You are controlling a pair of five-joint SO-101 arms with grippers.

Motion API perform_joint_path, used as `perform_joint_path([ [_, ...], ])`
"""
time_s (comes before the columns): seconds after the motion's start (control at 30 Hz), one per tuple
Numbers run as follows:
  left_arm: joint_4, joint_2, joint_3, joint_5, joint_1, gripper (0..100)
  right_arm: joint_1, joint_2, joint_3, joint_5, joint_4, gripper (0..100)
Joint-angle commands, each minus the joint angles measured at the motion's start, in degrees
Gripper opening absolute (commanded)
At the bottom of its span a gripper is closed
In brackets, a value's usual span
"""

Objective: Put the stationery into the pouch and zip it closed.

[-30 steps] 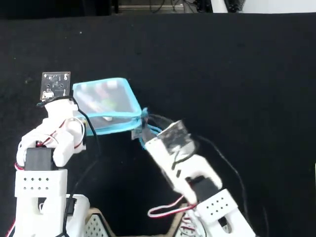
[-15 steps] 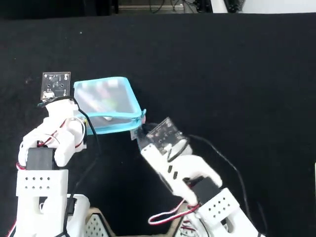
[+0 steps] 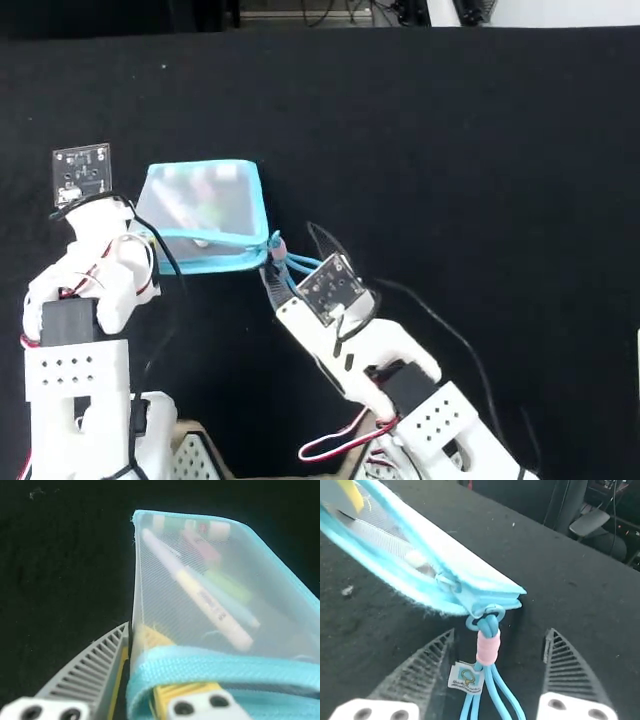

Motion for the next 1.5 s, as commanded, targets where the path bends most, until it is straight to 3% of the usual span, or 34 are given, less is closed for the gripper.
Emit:
perform_joint_path([
  [0.0, -0.2, -2.5, -3.5, 0.9, -0.9, 3, -0.4, 0.0, -0.2, -0.6, -2.5, 26.8],
  [0.37, 1.1, -27.3, 2.6, 0.7, -0.9, 3, -2.0, 0.0, -0.1, -0.7, -2.5, 26.8],
  [0.5, 1.1, -28.0, 2.8, 0.7, -0.9, 3, -6.7, 0.0, 0.0, -0.7, -2.4, 26.8],
  [0.83, 1.0, -28.0, 2.5, 0.9, -1.0, 3, -6.9, 0.0, 1.3, -0.2, -1.8, 26.8],
  [1.13, 0.5, -28.0, 2.8, 0.9, -1.1, 3, -6.9, 0.0, -10.5, 4.4, 19.4, 27.0],
  [1.23, 1.0, -28.0, 2.6, 0.9, -1.0, 3, -6.9, 0.0, -8.0, 4.3, 15.2, 27.1],
  [1.37, 1.4, -28.0, 2.5, 0.9, -0.9, 3, -6.9, 0.0, -1.2, 4.3, 2.3, 26.9],
  [1.47, 2.6, -28.0, 2.3, 0.5, 2.4, 3, -6.9, 0.0, 1.6, 4.3, -3.2, 26.9],
])
